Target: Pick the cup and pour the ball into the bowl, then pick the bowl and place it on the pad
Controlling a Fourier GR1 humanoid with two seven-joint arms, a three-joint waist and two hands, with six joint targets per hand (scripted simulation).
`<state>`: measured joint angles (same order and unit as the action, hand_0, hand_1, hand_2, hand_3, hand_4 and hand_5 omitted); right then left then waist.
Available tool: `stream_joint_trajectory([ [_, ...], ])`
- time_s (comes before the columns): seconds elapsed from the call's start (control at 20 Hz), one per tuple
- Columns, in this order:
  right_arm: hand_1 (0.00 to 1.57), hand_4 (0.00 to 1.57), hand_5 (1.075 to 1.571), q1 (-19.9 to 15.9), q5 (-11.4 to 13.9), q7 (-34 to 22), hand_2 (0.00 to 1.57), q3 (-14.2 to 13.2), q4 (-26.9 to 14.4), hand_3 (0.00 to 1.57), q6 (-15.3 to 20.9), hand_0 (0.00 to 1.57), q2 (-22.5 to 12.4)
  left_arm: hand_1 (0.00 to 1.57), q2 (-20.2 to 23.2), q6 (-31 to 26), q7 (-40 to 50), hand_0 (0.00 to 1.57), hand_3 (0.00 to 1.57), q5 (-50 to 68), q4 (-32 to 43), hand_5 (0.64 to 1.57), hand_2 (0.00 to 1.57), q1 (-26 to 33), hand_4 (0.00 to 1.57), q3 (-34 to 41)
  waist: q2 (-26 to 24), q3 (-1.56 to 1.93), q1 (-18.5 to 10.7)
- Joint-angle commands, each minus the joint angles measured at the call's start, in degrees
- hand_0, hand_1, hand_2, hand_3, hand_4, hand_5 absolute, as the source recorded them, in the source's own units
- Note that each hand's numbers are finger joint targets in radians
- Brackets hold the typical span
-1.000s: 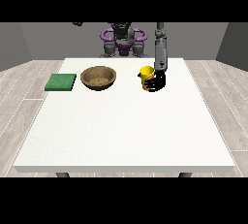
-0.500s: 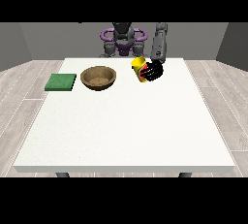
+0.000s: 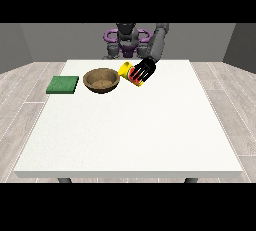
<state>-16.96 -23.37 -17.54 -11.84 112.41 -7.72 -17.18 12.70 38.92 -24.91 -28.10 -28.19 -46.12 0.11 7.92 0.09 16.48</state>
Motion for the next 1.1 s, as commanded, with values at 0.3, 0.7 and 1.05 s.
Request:
stream_joint_trajectory([
  [0.3, 0.0, 0.34, 1.563, -4.8, 1.2, 1.3, 0.0, -0.6, -4.8, 0.0, 1.4, 0.0, 0.3, 1.37, -1.0, 9.8, 17.4, 1.37, 1.57, -17.1, 6.9, 1.565, 1.57, -9.7, 0.84, -9.5, 0.8, -0.01, -1.5],
  [0.7, 0.0, 0.37, 1.565, 0.1, 4.5, 6.3, 0.0, 2.7, -10.1, 0.0, -1.4, 0.0, 3.0, 1.34, -4.1, 10.5, 33.7, 1.34, 1.53, -37.3, 17.2, 1.509, 1.5, -14.1, 0.93, -23.6, -3.5, 0.11, -1.3],
  [1.05, 0.0, 0.38, 1.565, 1.5, 6.5, 6.7, 0.0, 1.7, -15.9, 0.0, 0.1, 0.0, 3.2, 1.49, -8.8, 2.4, 43.5, 1.49, 1.57, -52.7, 22.4, 1.518, 1.57, -17.6, 0.94, -37.1, -9.8, 0.1, -5.6],
])
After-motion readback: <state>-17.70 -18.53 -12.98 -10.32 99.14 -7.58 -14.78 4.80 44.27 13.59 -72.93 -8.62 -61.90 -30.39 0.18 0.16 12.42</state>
